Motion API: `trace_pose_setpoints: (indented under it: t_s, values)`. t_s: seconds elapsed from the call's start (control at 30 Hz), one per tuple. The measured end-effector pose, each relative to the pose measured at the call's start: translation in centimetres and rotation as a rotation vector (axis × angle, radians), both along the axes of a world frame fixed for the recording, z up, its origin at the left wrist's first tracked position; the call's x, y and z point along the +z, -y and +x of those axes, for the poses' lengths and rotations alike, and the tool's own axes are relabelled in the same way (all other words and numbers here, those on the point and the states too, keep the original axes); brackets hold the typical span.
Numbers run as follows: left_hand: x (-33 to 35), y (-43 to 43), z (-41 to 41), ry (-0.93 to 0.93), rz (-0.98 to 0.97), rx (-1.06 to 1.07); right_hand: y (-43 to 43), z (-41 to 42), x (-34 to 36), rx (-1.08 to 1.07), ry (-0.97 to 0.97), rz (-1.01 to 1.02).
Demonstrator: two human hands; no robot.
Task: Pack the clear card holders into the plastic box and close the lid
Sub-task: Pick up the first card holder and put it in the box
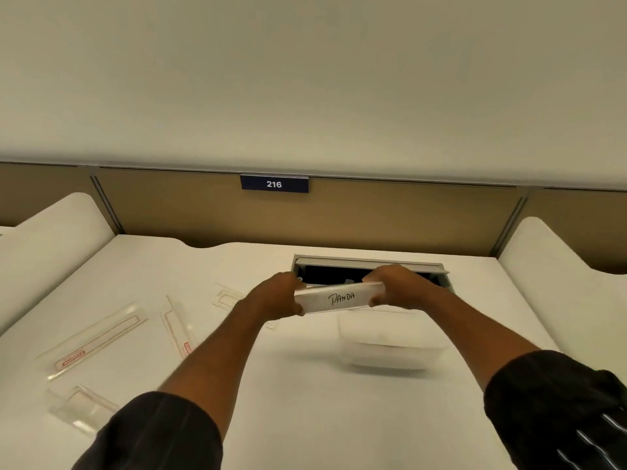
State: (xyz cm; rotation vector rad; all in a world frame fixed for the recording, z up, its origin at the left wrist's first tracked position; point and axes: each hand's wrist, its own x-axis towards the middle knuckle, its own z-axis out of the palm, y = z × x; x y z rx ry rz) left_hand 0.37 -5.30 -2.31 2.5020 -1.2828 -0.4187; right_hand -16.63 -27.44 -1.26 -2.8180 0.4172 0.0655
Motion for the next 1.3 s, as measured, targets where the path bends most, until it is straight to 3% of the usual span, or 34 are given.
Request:
trace_pose_setpoints:
  t_s: [0.23, 0.57, 1.3]
  values:
    - [0.3, 6.6, -3.1, 0.13, 0.044, -0.171, 4.6, -4.3, -0.6, -0.179, -0.027, 0.013]
    - [-1.8, 12.9, -5.7, 0.253, 0.21, -0.237, 8.0, -4.8, -3.4, -0.201, -0.158, -0.06]
    - [-9.0, 18.0, -4.5, 0.3, 0.392, -0.296, 10.0, -1.9, -10.7, -0.024, -0.333, -0.19]
